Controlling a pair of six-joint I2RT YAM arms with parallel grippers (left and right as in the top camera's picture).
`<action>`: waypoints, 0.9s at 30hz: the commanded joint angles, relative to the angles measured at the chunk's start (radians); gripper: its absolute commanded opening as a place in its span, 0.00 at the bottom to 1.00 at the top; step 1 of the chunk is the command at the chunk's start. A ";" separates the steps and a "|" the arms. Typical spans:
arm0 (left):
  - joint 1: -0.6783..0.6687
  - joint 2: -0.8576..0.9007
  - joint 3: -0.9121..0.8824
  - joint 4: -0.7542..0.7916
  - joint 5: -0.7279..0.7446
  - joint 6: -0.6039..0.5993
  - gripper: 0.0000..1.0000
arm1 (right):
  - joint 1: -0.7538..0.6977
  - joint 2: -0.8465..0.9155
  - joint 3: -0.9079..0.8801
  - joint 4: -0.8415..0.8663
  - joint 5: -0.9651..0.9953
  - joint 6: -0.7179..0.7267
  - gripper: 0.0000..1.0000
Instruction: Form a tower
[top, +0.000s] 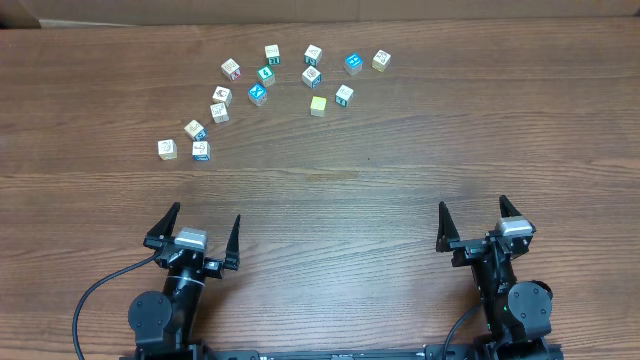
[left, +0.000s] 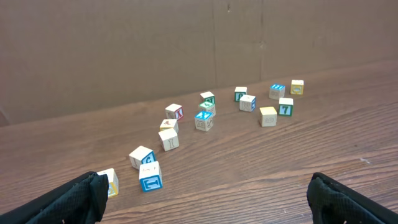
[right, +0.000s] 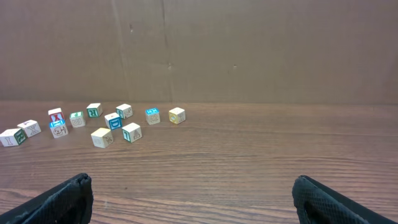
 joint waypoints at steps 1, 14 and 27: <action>0.004 -0.010 -0.004 0.001 0.007 -0.006 1.00 | -0.003 -0.002 -0.010 0.004 0.000 -0.001 1.00; 0.004 -0.010 -0.004 0.001 0.008 -0.006 1.00 | -0.002 -0.002 -0.010 0.007 0.015 -0.001 1.00; 0.004 -0.010 -0.004 0.001 0.008 -0.006 1.00 | -0.003 -0.002 0.064 -0.053 -0.128 0.087 1.00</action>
